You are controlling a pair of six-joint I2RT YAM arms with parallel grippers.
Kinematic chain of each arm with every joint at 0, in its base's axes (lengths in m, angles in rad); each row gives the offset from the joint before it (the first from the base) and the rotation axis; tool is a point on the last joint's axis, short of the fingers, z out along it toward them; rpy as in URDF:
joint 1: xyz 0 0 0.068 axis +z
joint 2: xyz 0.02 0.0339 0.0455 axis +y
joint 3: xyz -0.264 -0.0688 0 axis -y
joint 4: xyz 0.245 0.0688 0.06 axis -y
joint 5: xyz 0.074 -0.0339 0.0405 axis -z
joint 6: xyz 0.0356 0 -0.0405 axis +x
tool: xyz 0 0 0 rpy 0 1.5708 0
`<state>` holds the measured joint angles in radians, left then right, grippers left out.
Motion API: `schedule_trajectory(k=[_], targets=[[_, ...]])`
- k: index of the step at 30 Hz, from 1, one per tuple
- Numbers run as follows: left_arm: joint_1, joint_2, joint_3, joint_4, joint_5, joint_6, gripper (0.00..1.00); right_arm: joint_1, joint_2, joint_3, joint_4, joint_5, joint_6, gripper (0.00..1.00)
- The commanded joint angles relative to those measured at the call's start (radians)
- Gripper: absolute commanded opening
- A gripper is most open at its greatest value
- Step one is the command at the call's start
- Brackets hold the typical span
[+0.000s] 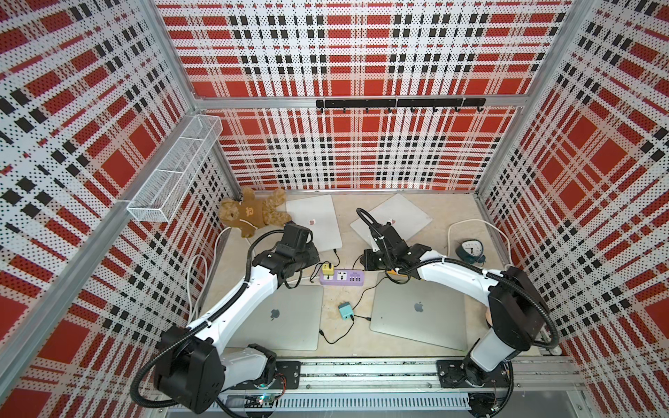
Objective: Unplug the laptop charger
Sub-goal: Remove the charging cable from the laptop.
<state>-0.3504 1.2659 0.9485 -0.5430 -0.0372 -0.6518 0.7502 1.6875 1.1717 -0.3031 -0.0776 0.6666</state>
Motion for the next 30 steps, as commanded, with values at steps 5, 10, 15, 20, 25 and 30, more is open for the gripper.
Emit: schedule_trajectory(k=[5, 10, 15, 20, 25, 30], targets=[[0.096, 0.093, 0.026, 0.093, 0.153, 0.076, 0.26, 0.018, 0.132, 0.135, -0.033, 0.069, 0.009, 0.19], [0.154, 0.188, 0.026, 0.195, 0.222, 0.07, 0.22, 0.032, 0.237, 0.249, -0.054, 0.084, 0.01, 0.2], [0.168, 0.312, 0.056, 0.263, 0.235, 0.07, 0.12, 0.041, 0.344, 0.358, -0.073, 0.096, 0.013, 0.22], [0.168, 0.424, 0.107, 0.298, 0.268, 0.081, 0.09, 0.043, 0.416, 0.425, -0.061, 0.115, 0.011, 0.22], [0.175, 0.514, 0.158, 0.308, 0.295, 0.094, 0.03, 0.043, 0.474, 0.48, -0.062, 0.12, 0.019, 0.22], [0.175, 0.596, 0.199, 0.334, 0.379, 0.102, 0.0, 0.044, 0.536, 0.541, -0.069, 0.117, 0.031, 0.22]])
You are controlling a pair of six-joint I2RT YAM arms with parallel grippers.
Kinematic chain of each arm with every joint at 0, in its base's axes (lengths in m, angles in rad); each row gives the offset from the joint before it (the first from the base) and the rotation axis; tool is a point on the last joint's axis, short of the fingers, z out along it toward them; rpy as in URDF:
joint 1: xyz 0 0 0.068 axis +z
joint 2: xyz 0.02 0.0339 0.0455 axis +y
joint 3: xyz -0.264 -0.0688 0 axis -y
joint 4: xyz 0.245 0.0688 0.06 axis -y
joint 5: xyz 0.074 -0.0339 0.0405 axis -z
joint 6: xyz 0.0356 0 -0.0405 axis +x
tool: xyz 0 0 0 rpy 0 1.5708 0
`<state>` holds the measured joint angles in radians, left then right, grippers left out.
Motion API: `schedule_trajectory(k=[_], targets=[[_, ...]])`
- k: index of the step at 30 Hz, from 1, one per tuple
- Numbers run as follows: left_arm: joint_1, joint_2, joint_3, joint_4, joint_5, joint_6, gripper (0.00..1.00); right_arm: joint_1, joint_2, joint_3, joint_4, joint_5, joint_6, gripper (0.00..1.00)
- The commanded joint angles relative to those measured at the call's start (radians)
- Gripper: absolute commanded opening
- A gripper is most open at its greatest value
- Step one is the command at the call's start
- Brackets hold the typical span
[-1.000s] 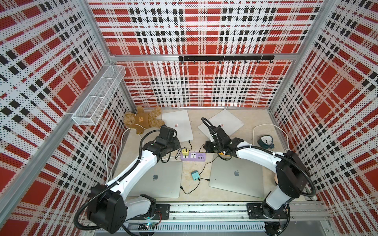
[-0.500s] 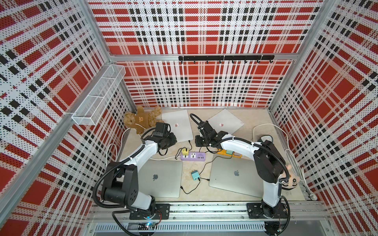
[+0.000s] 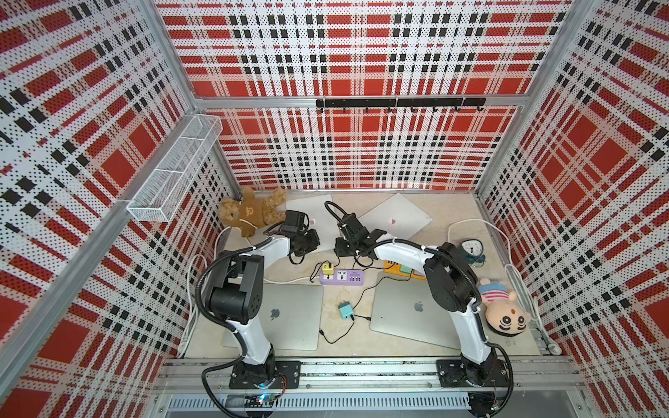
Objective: Unplug the laptop charger
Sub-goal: Remove the charging cable from the laptop.
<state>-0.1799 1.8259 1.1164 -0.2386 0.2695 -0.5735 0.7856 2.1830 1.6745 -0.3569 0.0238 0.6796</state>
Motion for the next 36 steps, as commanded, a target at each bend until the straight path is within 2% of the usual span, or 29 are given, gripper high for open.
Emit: schedule_trajectory(k=[1, 6, 15, 36], targets=[[0.002, 0.044, 0.038, 0.027, 0.074, 0.025, 0.0, 0.009, 0.052, 0.05, -0.019, 0.018, 0.017, 0.22], [0.006, 0.089, 0.054, 0.032, 0.106, 0.025, 0.0, 0.014, 0.116, 0.13, -0.055, 0.033, 0.008, 0.23], [0.033, 0.132, 0.059, 0.045, 0.16, 0.022, 0.0, 0.024, 0.177, 0.175, -0.082, 0.077, 0.01, 0.25], [0.036, 0.161, 0.037, 0.044, 0.176, 0.031, 0.0, 0.043, 0.258, 0.264, -0.147, 0.133, 0.026, 0.22]])
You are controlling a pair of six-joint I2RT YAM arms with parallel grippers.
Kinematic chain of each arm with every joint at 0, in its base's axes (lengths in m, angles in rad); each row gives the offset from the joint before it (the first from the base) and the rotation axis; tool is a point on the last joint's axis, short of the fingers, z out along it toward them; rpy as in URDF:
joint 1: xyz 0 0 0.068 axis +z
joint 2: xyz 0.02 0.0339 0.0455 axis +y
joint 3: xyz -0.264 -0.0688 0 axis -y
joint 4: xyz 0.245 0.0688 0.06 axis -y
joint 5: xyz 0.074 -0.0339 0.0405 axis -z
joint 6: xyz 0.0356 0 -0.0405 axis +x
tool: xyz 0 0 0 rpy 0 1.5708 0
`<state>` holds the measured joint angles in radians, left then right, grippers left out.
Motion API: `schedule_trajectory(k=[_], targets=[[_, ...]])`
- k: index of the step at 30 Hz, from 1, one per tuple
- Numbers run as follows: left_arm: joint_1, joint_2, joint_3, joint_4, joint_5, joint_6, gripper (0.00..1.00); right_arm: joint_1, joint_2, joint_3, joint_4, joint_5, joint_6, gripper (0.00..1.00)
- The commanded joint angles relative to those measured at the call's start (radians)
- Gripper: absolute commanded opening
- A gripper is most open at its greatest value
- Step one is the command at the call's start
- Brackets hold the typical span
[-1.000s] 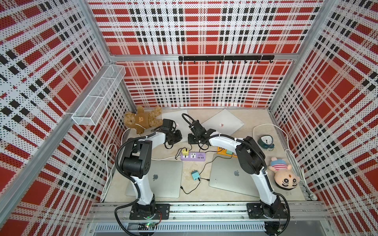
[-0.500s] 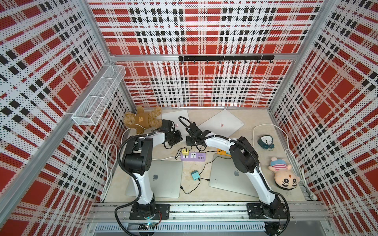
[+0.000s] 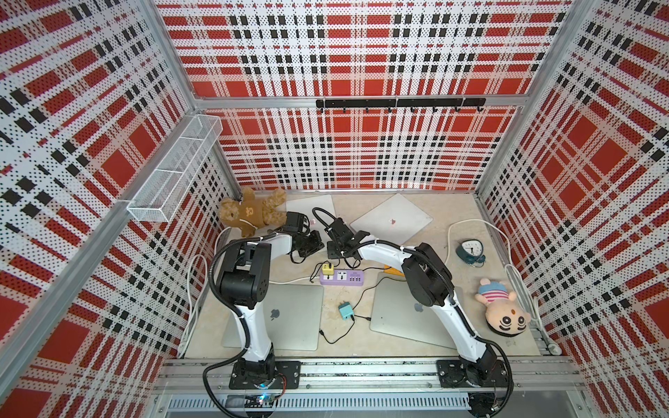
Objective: Unplug the laptop charger
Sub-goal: Remove the charging cable from the laptop.
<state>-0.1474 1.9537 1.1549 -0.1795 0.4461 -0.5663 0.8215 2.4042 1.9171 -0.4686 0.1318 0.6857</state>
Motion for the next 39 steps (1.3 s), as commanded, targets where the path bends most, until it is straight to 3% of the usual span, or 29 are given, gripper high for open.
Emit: schedule_trajectory(k=[1, 22, 39], targets=[[0.005, 0.034, -0.004, -0.015, 0.0, 0.025, 0.0, 0.007, 0.04, 0.028, -0.042, 0.031, 0.027, 0.21], [0.014, 0.05, -0.019, -0.022, 0.003, 0.041, 0.0, 0.013, 0.047, 0.08, -0.158, 0.06, -0.022, 0.03], [0.02, 0.07, -0.047, -0.002, 0.014, 0.036, 0.0, 0.012, 0.019, 0.004, -0.051, -0.013, 0.142, 0.0]])
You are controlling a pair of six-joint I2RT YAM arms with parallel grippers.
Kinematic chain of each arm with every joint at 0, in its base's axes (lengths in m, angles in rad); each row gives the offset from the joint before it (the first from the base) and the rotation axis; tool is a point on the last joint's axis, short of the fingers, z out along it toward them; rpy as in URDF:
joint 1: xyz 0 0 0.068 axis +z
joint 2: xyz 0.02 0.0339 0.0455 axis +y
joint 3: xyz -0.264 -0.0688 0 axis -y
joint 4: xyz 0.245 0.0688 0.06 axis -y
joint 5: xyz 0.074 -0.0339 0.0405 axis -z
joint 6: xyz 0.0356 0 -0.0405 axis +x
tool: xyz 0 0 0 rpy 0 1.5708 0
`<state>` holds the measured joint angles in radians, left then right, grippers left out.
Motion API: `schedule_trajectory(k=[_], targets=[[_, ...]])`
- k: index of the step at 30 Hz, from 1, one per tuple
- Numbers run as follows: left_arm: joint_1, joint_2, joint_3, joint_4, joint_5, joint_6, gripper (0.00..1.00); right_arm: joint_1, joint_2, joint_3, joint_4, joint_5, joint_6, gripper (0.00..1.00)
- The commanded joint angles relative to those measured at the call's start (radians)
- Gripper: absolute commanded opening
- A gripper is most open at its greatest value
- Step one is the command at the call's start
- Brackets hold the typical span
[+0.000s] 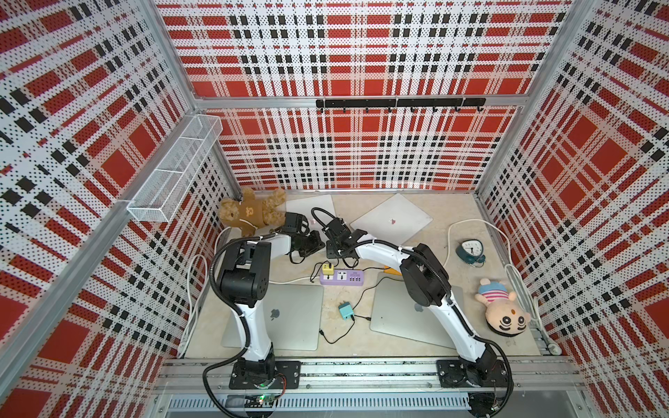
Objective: Unplug the laptop charger
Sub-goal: Remove the charging cable from the laptop.
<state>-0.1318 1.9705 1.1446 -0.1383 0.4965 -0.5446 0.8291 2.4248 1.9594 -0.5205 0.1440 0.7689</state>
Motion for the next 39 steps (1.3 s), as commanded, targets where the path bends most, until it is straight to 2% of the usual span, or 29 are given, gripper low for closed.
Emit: schedule_trajectory(k=[1, 9, 12, 15, 20, 28, 37, 39], targets=[[0.007, 0.055, -0.038, -0.041, -0.035, 0.014, 0.0, 0.004, -0.001, -0.039, 0.001, -0.024, 0.055, 0.0], [0.004, 0.059, -0.04, -0.038, -0.033, 0.014, 0.0, 0.004, -0.006, 0.001, -0.13, 0.037, -0.096, 0.0], [0.004, 0.056, -0.046, -0.036, -0.036, 0.015, 0.0, 0.009, 0.011, 0.057, -0.194, 0.103, -0.128, 0.0], [0.004, 0.057, -0.05, -0.035, -0.039, 0.015, 0.0, 0.009, 0.021, 0.086, -0.203, 0.081, -0.073, 0.0], [0.005, 0.05, -0.074, -0.016, -0.044, 0.003, 0.0, 0.012, -0.049, -0.059, 0.008, -0.061, 0.054, 0.0], [0.004, 0.052, -0.078, -0.012, -0.043, 0.001, 0.0, 0.015, -0.076, -0.088, -0.097, 0.087, -0.012, 0.0], [-0.005, 0.018, -0.068, -0.026, -0.041, -0.004, 0.0, 0.015, -0.159, -0.157, -0.056, 0.075, -0.023, 0.0], [-0.009, 0.006, -0.06, -0.036, -0.044, -0.003, 0.0, 0.015, -0.183, -0.178, -0.036, 0.069, -0.025, 0.04]])
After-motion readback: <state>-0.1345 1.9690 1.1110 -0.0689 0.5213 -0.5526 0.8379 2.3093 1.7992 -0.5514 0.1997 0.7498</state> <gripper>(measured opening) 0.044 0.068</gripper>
